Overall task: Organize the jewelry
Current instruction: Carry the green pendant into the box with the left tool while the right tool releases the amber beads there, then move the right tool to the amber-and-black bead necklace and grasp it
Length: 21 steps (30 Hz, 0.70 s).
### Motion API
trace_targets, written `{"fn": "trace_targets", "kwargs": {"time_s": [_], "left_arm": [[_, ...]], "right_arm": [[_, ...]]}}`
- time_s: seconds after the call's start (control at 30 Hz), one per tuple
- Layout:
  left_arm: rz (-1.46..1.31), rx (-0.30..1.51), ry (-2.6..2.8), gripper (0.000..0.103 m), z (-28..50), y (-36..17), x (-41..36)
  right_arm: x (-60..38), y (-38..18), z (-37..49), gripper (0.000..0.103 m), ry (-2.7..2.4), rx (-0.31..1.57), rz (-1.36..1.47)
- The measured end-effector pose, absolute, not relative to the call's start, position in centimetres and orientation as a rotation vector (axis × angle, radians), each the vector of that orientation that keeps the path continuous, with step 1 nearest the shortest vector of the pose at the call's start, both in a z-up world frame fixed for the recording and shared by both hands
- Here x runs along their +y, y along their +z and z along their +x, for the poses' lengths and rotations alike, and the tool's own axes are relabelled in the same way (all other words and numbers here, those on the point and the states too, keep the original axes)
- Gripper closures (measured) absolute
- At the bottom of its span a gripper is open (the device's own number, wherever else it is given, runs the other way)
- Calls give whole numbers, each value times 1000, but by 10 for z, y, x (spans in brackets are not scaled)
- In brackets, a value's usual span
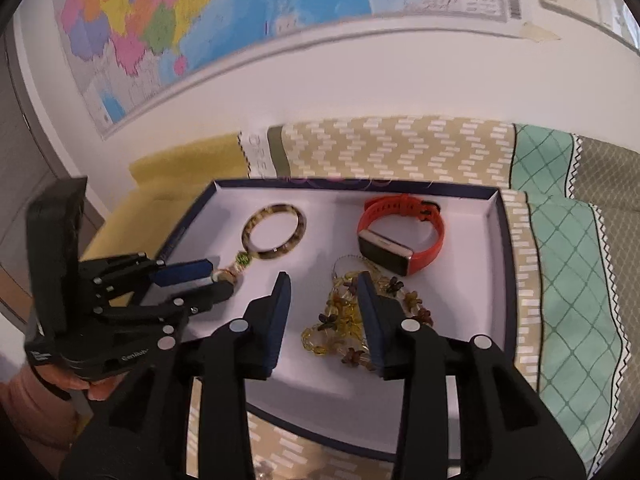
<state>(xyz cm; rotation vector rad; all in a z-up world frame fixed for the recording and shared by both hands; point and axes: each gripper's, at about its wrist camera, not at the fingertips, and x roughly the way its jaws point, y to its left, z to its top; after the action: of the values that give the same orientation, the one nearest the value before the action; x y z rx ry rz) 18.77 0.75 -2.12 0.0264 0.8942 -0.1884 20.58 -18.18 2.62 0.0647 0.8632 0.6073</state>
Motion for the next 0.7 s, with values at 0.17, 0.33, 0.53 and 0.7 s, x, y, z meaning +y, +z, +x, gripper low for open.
{"fn": "trace_targets", "kwargs": {"time_s": [0.17,0.33,0.53,0.7], "left_arm": [[35,816,-171,52,169,-4,10],[50,728,-166,42,137,15,11],[48,674,-178,34,90,25,18],[62,685,-199,33,63,16,12]], "right_arm": [[-203,43,189,68,612,830,101],[-224,52,161,68,621,810,110],[-245,47,119,68,619,825,91],[-260,32,90,67,576,863,72]]}}
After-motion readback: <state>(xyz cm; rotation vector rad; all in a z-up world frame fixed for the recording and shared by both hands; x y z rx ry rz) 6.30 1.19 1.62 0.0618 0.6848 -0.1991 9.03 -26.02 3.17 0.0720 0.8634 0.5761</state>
